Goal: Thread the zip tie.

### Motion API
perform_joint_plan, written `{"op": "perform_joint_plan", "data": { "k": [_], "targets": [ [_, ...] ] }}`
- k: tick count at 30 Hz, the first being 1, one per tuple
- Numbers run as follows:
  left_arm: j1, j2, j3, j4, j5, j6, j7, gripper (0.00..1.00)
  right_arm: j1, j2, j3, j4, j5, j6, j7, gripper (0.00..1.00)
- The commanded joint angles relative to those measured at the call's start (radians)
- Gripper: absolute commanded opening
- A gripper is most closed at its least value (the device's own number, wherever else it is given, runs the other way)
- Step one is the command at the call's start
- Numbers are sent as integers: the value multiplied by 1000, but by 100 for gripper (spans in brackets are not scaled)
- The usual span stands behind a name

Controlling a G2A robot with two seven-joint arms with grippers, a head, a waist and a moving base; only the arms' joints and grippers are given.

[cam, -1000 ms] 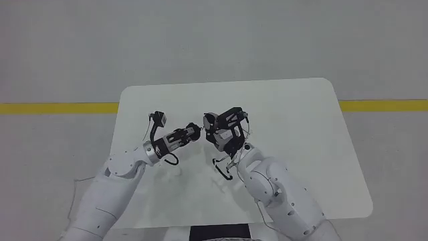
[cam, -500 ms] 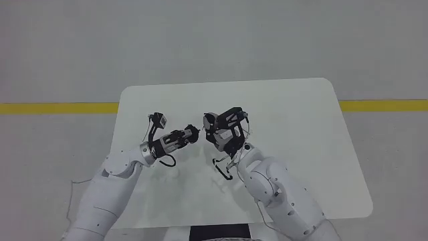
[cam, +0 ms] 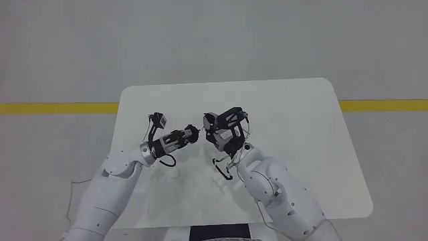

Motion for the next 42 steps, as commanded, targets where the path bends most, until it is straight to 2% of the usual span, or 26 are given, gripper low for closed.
{"op": "perform_joint_plan", "data": {
  "k": [1, 11, 13, 18, 24, 32, 42],
  "targets": [
    [0, 0, 0, 0, 0, 0, 0, 0, 0, 0, 0, 0, 0, 0, 0, 0],
    [0, 0, 0, 0, 0, 0, 0, 0, 0, 0, 0, 0, 0, 0, 0, 0],
    [1, 0, 7, -14, 5, 0, 9, 0, 0, 0, 0, 0, 0, 0, 0, 0],
    [18, 2, -6, -53, -33, 0, -77, 0, 0, 0, 0, 0, 0, 0, 0, 0],
    [35, -2, -50, -65, -46, 0, -142, 0, 0, 0, 0, 0, 0, 0, 0, 0],
    [37, -18, -93, -41, -44, 0, -181, 0, 0, 0, 0, 0, 0, 0, 0, 0],
    [20, -47, -146, 13, -112, 0, -323, 0, 0, 0, 0, 0, 0, 0, 0, 0]
  ]
}}
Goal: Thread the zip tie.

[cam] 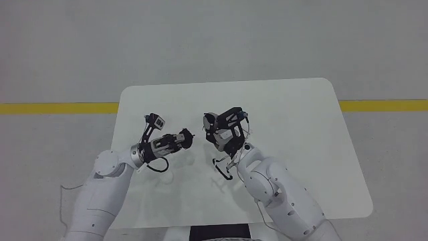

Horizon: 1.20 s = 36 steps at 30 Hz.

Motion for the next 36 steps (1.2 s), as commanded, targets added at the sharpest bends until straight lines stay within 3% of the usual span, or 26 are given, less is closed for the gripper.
{"op": "perform_joint_plan", "data": {
  "k": [1, 3, 14, 22, 30, 36],
  "targets": [
    [-3, -6, -11, 7, 1, 0, -26, 0, 0, 0, 0, 0, 0, 0, 0, 0],
    [-5, -11, -19, 8, 10, 0, -62, 0, 0, 0, 0, 0, 0, 0, 0, 0],
    [-5, -11, -19, 8, 10, 0, -62, 0, -2, 0, 0, -2, 3, -1, -6, 0],
    [-5, -11, -19, 8, 10, 0, -62, 0, -23, 1, 9, -33, 65, -22, -9, 0],
    [-5, -11, -19, 8, 10, 0, -62, 0, -31, -4, -20, -83, 15, 95, 69, 0],
    [-5, -11, -19, 8, 10, 0, -62, 0, -32, -8, -46, -110, -2, 134, 95, 0]
  ]
}}
